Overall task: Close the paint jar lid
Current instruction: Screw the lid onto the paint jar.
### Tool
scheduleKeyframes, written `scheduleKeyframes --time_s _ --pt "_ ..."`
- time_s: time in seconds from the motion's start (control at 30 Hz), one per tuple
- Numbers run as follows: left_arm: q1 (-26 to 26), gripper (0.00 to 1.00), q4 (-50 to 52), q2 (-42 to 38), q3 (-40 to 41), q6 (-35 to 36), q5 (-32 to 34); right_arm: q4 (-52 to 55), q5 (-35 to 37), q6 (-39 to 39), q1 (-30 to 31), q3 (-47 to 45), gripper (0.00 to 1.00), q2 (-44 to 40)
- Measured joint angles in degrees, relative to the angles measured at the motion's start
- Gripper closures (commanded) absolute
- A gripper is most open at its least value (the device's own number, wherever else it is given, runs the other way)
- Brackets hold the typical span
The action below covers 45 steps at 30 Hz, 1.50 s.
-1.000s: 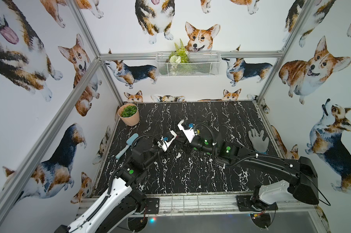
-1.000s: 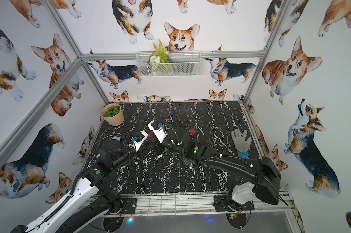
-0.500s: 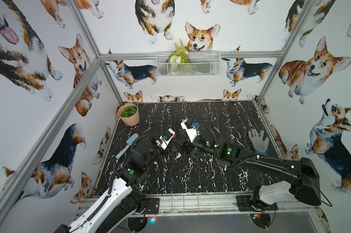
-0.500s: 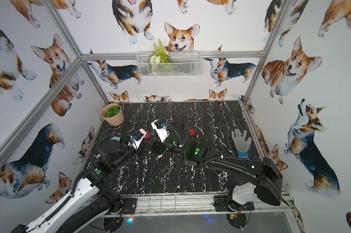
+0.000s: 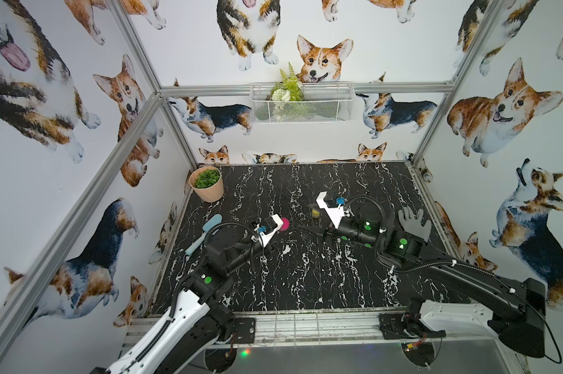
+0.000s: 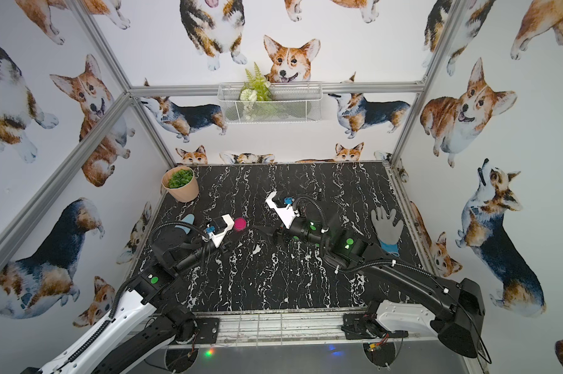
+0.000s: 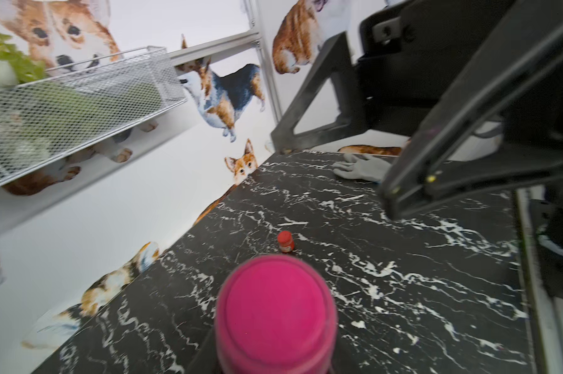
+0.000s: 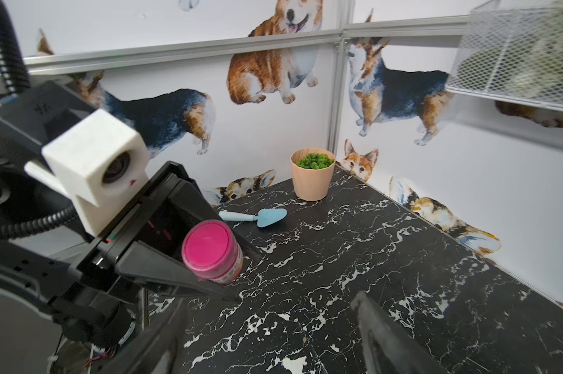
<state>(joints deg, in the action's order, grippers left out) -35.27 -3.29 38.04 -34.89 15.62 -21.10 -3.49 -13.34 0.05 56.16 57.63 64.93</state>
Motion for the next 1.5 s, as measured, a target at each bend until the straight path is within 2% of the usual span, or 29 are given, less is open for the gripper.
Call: scheduleKeyframes --time_s 0.23,0.47,0.53,0.93,1.13,1.5 --pt "0.0 0.79 -2.4 2.0 0.0 -4.4 -13.4 1.6 -15.1 -6.6 -1.2 4.7 0.26 3.8" --pt "0.0 0.79 -2.6 2.6 -0.1 -5.7 -17.2 1.6 -21.2 -8.1 -1.2 5.5 0.36 5.2" --pt "0.0 0.79 -2.6 2.6 -0.1 -5.7 -17.3 1.6 -21.8 -8.2 -1.2 5.4 0.42 5.3" --pt "0.0 0.79 -2.6 2.4 -0.1 -5.7 -17.1 1.6 -23.1 -8.8 -1.2 5.4 0.52 6.8" --pt "0.0 0.78 -2.6 2.4 -0.1 -5.7 -16.1 1.6 -22.9 -8.7 -1.2 5.4 0.65 7.1" --pt "0.0 0.78 -1.4 1.1 0.0 -5.3 -12.8 1.1 -19.0 -8.1 -0.2 5.4 0.68 7.5"
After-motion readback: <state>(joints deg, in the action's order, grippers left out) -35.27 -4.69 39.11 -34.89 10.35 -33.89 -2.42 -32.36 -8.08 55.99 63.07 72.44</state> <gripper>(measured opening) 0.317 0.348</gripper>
